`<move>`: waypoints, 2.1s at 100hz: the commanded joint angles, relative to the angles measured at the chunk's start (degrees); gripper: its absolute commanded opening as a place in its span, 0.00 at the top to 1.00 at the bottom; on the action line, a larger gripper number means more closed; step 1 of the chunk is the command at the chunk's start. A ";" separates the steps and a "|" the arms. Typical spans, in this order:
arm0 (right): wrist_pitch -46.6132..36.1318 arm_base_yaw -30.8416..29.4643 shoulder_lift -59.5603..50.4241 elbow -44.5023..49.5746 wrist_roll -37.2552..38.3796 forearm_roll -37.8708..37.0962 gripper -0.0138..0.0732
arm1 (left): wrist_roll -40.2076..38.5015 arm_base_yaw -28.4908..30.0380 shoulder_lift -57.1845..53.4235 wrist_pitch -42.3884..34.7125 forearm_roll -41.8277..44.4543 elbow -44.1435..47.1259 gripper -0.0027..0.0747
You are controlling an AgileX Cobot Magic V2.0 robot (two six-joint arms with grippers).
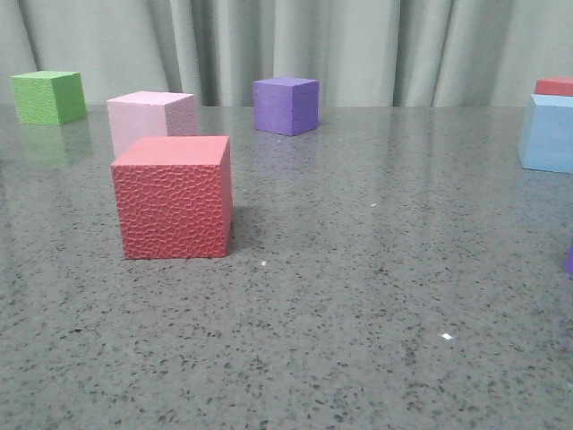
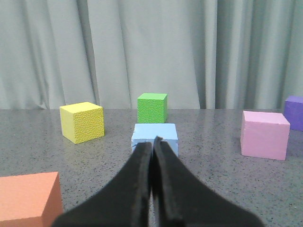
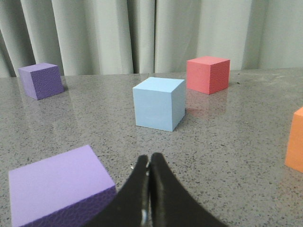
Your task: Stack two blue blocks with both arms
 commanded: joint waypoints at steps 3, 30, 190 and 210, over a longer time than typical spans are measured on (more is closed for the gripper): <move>-5.11 -0.26 -1.46 -1.16 -0.40 0.00 0.98 | -0.37 0.09 -1.83 -4.84 0.00 1.50 0.99; 0.76 -0.26 -0.35 -8.79 -0.35 2.32 0.98 | -0.37 0.09 -0.19 8.42 -0.92 -8.45 0.99; 36.29 -0.26 30.82 -42.34 -0.35 9.20 0.16 | -0.37 0.09 38.40 54.20 -7.57 -46.94 0.10; 33.40 -0.26 31.35 -42.88 -0.27 10.52 0.17 | -0.37 0.09 38.40 54.30 -7.57 -46.94 0.16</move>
